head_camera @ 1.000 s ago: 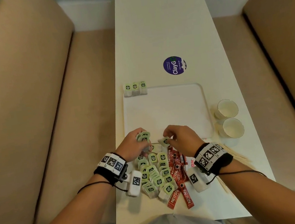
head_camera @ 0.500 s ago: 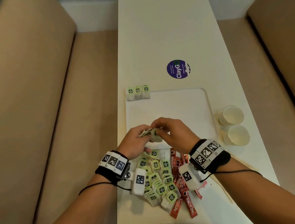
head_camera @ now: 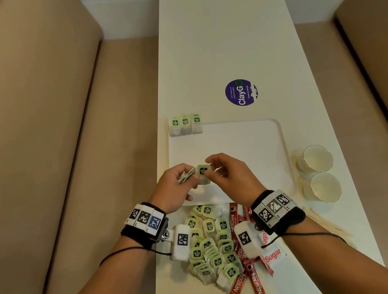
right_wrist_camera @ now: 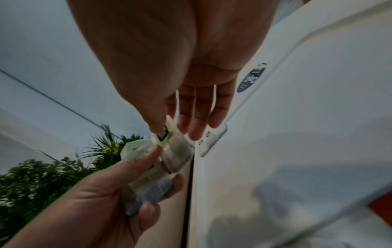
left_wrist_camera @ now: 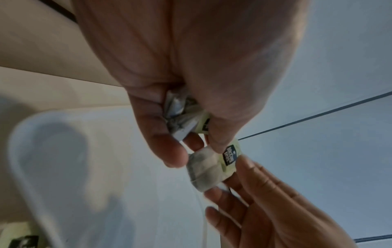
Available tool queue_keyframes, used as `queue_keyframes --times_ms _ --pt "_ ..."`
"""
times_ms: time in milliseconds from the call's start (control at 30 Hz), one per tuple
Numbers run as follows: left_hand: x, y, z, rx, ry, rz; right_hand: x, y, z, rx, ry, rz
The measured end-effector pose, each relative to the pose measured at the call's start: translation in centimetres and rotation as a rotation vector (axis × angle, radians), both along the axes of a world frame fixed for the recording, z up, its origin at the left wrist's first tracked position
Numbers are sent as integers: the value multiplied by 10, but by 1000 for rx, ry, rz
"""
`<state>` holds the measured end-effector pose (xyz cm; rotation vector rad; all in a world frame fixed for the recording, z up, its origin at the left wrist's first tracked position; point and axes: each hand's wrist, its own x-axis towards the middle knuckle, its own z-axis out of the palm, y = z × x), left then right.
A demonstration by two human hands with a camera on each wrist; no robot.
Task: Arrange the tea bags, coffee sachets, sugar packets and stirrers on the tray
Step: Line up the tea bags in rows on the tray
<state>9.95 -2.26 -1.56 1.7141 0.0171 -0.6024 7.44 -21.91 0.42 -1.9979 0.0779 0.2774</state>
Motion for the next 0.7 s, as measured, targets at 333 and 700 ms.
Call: queue_keyframes --times_ms 333,700 --pt "23 6 -8 -9 29 59 11 7 -40 -74 71 21" --pt "58 22 -30 -13 96 224 55 18 -71 -21 107 -71"
